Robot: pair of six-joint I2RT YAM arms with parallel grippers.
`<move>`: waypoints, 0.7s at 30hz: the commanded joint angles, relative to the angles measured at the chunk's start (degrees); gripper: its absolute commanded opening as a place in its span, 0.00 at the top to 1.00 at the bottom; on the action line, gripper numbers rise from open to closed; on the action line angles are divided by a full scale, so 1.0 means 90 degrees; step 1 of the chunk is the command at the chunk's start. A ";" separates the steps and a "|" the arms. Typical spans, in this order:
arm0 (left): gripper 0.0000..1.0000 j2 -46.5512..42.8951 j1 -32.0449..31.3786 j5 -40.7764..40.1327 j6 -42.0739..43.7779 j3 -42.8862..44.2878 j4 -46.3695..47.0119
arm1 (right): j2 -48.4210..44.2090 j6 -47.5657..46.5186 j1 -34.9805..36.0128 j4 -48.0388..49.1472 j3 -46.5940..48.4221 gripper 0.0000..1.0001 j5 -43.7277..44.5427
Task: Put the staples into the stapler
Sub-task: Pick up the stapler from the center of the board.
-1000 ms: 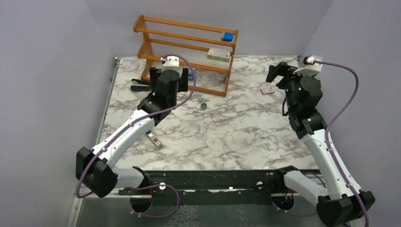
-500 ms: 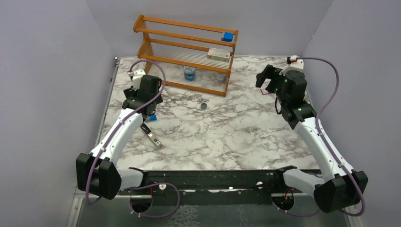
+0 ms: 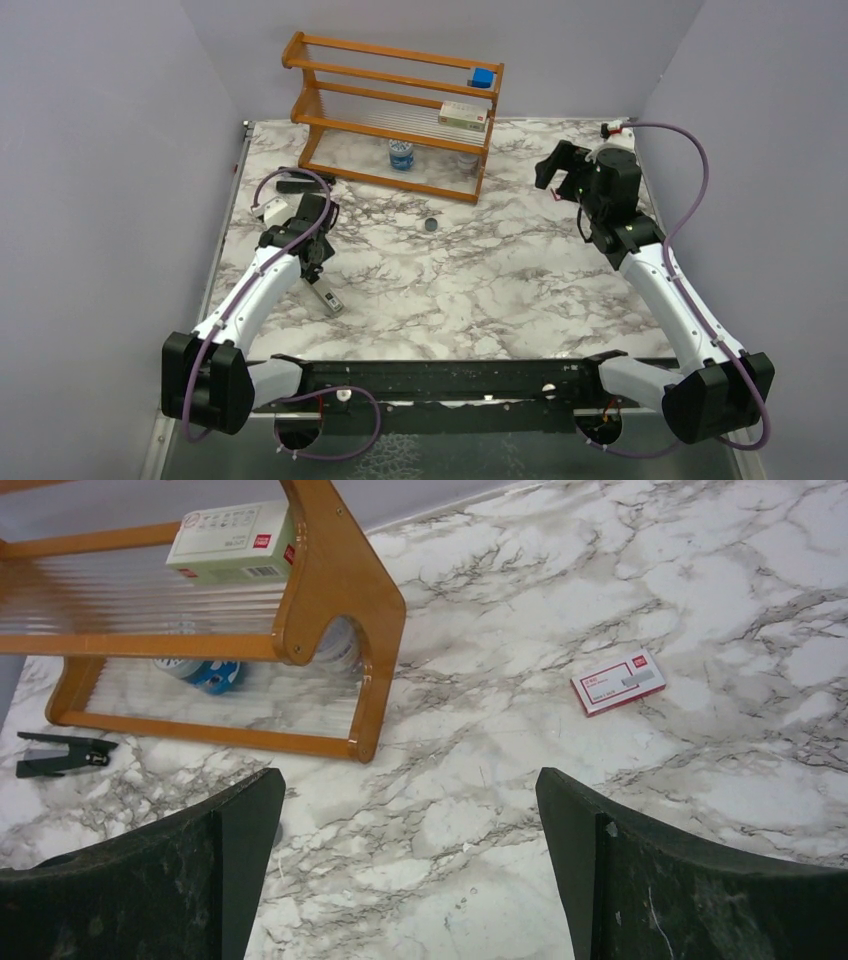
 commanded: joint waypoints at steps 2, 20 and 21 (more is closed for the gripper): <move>0.23 0.0091 0.0039 0.0113 -0.1179 -0.0286 -0.0343 | 0.0033 0.0166 -0.0038 -0.0110 -0.0128 0.00 -0.0194; 0.44 0.0596 0.0044 0.0585 -0.0858 -0.0946 0.1149 | 0.0003 0.0238 -0.0038 -0.0110 -0.0258 0.00 -0.0285; 0.45 0.0644 0.0041 0.0560 -0.0821 -0.0930 0.1170 | -0.0006 0.0233 -0.0039 -0.0112 -0.0258 0.00 -0.0286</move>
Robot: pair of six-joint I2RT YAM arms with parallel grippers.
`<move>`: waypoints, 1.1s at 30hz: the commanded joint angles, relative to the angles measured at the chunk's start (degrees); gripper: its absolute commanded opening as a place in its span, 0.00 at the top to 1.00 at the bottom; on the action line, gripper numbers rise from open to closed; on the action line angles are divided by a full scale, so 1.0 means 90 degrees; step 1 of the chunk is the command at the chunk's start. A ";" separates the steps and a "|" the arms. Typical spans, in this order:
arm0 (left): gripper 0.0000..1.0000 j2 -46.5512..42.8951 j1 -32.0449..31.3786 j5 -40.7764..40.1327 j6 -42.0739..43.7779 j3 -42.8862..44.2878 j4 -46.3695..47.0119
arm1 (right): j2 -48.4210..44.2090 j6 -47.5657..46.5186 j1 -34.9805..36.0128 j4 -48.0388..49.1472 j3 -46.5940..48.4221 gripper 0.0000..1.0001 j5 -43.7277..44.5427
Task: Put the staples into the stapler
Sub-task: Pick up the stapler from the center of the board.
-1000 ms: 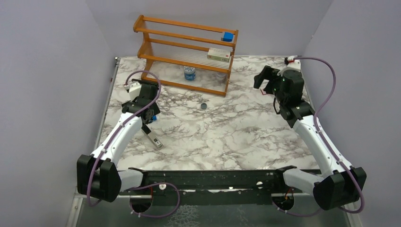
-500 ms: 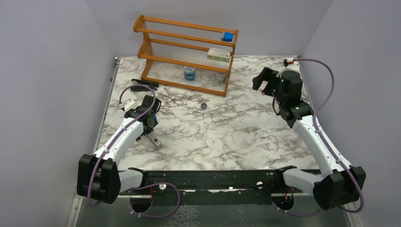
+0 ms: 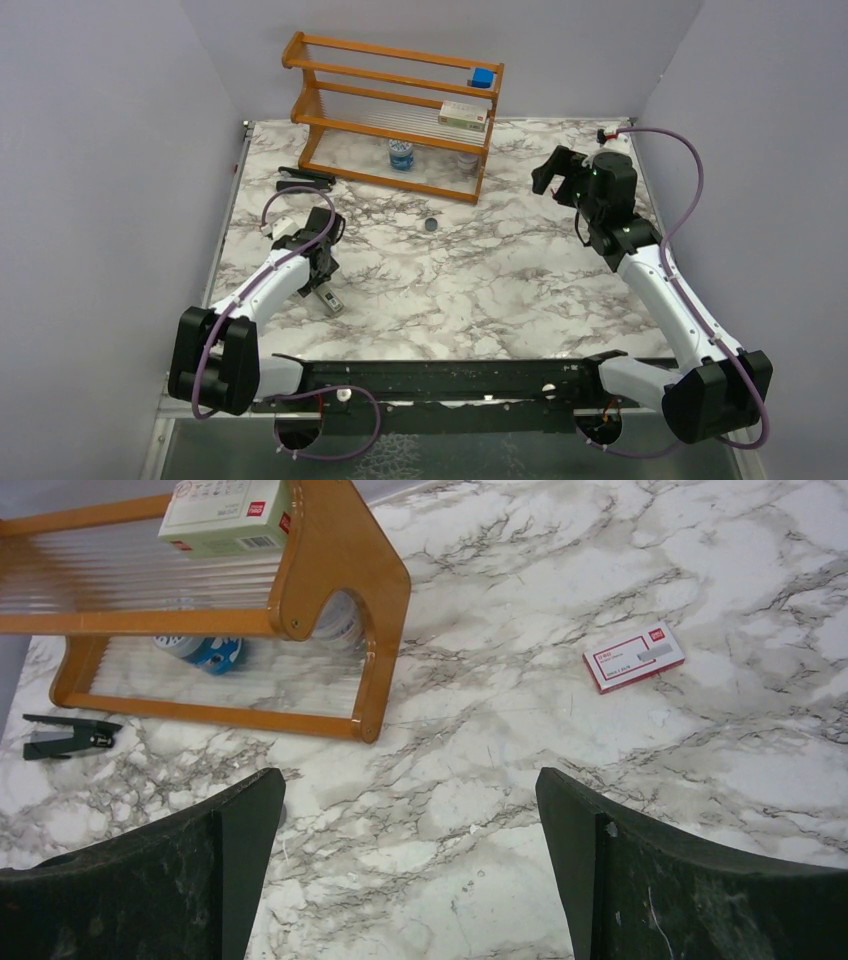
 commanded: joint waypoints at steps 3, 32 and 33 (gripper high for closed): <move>0.54 0.0191 0.0041 0.0100 0.0454 0.0065 0.0520 | -0.0031 0.0018 -0.0038 -0.0085 -0.0035 0.00 -0.0114; 1.00 -0.0490 -0.2560 0.2732 0.4183 0.0998 0.3126 | -0.0442 -0.0102 -0.0042 0.0997 -0.0817 0.08 -0.1524; 1.00 -0.0447 -0.2632 0.2743 0.4426 0.0912 0.3466 | -0.0459 -0.0157 -0.0038 0.1061 -0.0862 0.08 -0.1779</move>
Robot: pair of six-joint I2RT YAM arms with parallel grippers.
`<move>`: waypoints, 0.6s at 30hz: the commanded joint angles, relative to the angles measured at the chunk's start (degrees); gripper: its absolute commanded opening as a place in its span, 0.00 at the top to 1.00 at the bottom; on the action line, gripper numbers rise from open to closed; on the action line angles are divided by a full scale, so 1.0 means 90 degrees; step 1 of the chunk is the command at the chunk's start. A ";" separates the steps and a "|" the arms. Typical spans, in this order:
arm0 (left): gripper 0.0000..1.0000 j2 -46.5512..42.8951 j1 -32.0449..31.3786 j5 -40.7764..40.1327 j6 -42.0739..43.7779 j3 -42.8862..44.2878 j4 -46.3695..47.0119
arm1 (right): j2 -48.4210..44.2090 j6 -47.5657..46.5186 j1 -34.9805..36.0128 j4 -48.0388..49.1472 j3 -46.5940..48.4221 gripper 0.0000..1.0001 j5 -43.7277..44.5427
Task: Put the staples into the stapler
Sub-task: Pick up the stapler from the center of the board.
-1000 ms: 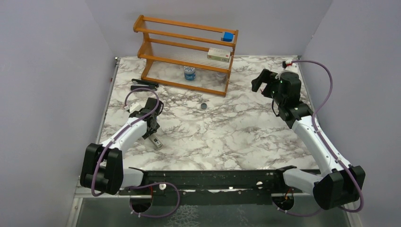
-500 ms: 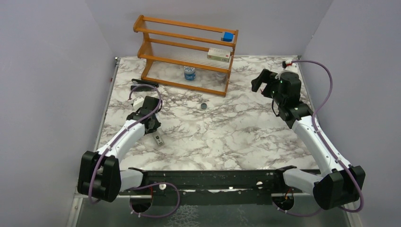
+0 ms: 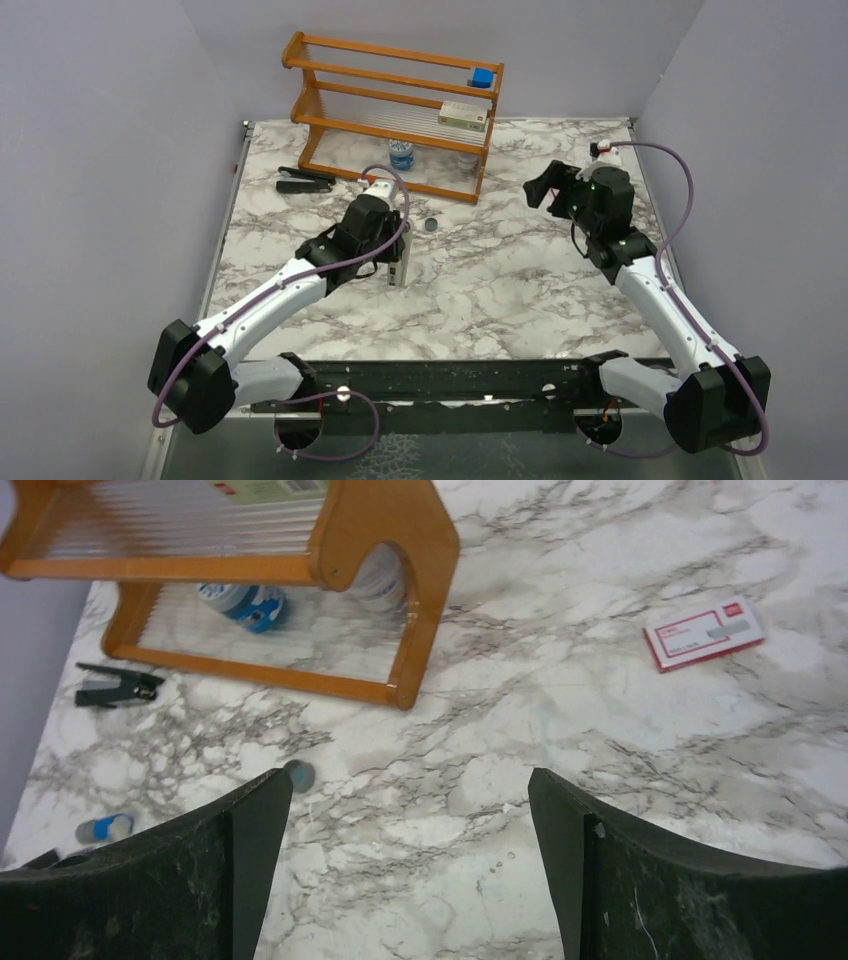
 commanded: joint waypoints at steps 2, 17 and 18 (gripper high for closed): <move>1.00 0.0150 -0.0358 0.0804 0.1617 -0.0312 0.2424 | -0.0098 -0.0284 -0.0038 0.0548 -0.0113 0.08 -0.1610; 1.00 0.0064 -0.0428 0.3115 0.3210 -0.1391 0.6037 | 0.0661 0.0801 0.1599 0.1944 -0.0736 0.03 -0.1614; 1.00 0.0061 -0.0432 0.3157 0.3180 -0.1460 0.6192 | 0.0644 0.0866 0.1637 0.2161 -0.0811 0.03 -0.1600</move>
